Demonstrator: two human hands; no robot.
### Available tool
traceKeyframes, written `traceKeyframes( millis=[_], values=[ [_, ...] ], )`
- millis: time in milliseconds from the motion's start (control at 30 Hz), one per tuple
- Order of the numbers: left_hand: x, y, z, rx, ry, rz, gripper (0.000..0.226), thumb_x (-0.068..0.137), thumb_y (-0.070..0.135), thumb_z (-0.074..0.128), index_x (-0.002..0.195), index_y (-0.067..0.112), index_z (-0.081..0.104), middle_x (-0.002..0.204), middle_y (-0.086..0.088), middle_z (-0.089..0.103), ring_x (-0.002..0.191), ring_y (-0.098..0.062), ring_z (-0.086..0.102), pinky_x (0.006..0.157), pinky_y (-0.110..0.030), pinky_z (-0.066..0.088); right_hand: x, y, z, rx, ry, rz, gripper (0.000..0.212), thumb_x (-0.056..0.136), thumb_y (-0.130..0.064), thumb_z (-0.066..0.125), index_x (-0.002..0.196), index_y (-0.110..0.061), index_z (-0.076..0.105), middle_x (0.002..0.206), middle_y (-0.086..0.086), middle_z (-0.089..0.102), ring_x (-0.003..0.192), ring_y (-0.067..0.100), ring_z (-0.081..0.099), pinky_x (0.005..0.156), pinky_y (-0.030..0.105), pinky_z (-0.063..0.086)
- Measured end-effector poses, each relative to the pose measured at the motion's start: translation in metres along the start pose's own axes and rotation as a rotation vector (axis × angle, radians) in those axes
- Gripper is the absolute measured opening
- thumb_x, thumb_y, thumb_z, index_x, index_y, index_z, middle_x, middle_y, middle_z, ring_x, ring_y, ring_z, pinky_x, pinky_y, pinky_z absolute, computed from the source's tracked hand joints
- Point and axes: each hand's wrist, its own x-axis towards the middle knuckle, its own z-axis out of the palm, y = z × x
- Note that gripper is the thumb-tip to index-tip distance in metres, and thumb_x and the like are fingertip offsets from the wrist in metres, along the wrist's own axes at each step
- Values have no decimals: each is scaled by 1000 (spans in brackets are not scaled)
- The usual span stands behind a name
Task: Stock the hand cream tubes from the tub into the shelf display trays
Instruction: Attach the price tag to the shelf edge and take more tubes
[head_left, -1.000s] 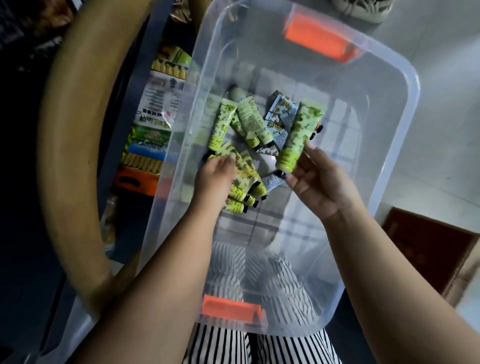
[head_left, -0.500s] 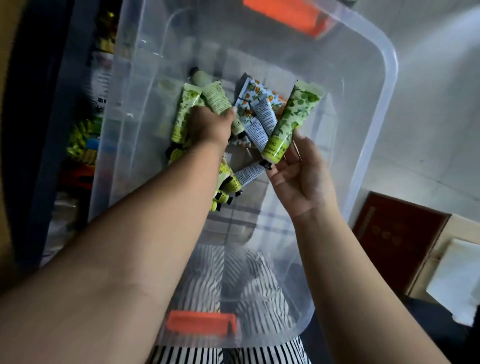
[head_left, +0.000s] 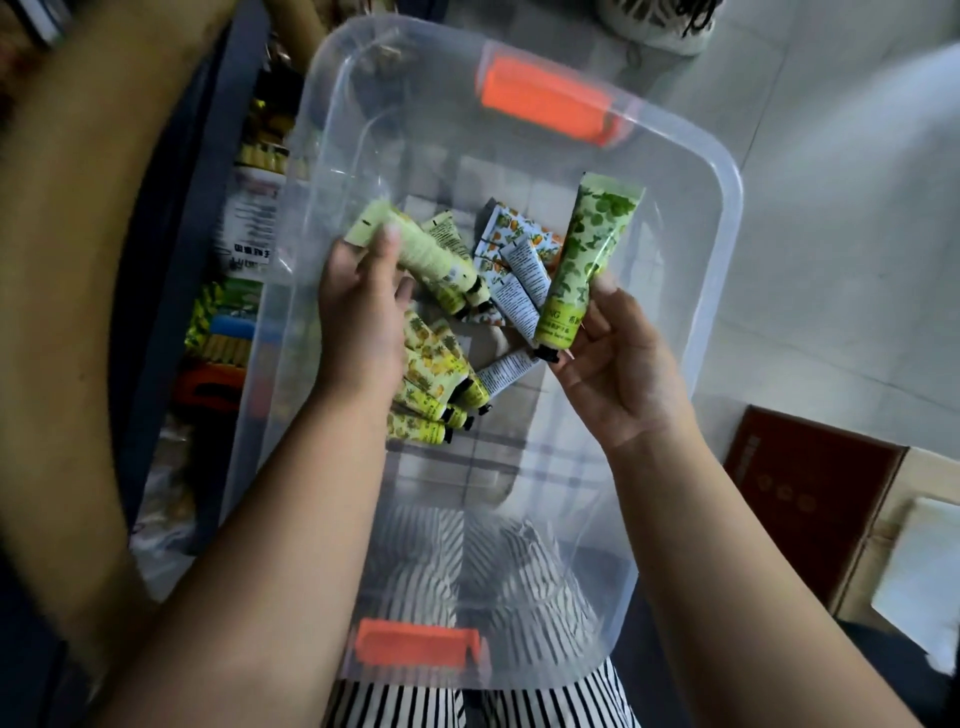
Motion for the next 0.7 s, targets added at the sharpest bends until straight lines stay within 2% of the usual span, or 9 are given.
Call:
traceKeyframes(
  millis=[67, 133, 233, 333, 400, 467, 533, 600, 700],
  values=[
    [-3, 9, 6, -226, -33, -143, 21, 97, 30, 40, 101, 12, 50, 98, -5, 59, 90, -16, 60, 79, -30, 52, -2, -1, 2, 3, -19, -2, 38, 69, -24, 58, 105, -12, 61, 78, -2, 68, 59, 8, 58, 47, 18, 40],
    [-8, 19, 15, -455, -96, -271, 31, 98, 36, 34, 84, 12, 49, 72, -2, 51, 61, -12, 52, 62, -27, 51, -5, -3, 2, 14, -35, -3, 37, 70, -23, 56, 104, -11, 61, 77, -1, 69, 59, 9, 59, 46, 18, 42],
    [-18, 30, 26, -539, -195, -370, 45, 94, 42, 39, 60, 16, 53, 52, 3, 40, 39, -7, 39, 42, -14, 35, -11, -6, -1, 20, -72, 0, 46, 66, -25, 62, 109, -10, 58, 80, 1, 69, 65, 12, 61, 54, 22, 47],
    [-25, 33, 28, -549, -236, -391, 25, 94, 31, 45, 75, 16, 46, 59, 3, 39, 38, -3, 38, 35, -11, 31, -14, -7, -5, 45, -124, 12, 63, 48, -31, 80, 105, -10, 61, 85, 4, 69, 75, 19, 59, 68, 30, 41],
    [-28, 34, 26, -553, -255, -388, 25, 94, 32, 45, 78, 13, 45, 65, 1, 45, 41, -3, 43, 36, -12, 35, -17, -7, -7, 42, -148, 20, 70, 44, -33, 84, 106, -9, 62, 88, 5, 70, 77, 20, 60, 70, 30, 43],
    [-31, 32, 24, -382, -242, -315, 25, 95, 31, 44, 83, 11, 50, 69, -1, 52, 45, -5, 51, 40, -16, 41, -20, -7, -8, 43, -161, 26, 71, 45, -32, 83, 108, -9, 61, 89, 6, 70, 77, 19, 63, 68, 27, 49],
    [-29, 19, 19, -14, -208, -238, 16, 96, 25, 44, 88, 14, 51, 78, -3, 57, 50, -7, 58, 48, -23, 49, -24, -7, -9, 34, -148, 28, 61, 52, -30, 77, 107, -10, 60, 85, 4, 71, 72, 16, 65, 62, 25, 49],
    [-22, -8, 11, 337, -141, -218, 11, 95, 24, 46, 96, 15, 54, 91, -6, 60, 65, -13, 63, 63, -33, 54, -27, -6, -8, 13, -119, 34, 45, 65, -25, 62, 108, -9, 58, 77, 2, 71, 61, 12, 64, 49, 20, 48],
    [-14, -48, -4, 623, -111, -223, 36, 92, 27, 53, 118, 3, 53, 97, -9, 61, 82, -22, 57, 69, -30, 44, -27, -2, -9, -1, -103, 58, 27, 70, -19, 53, 94, -10, 60, 67, 1, 69, 53, 11, 62, 41, 18, 45]
  ],
)
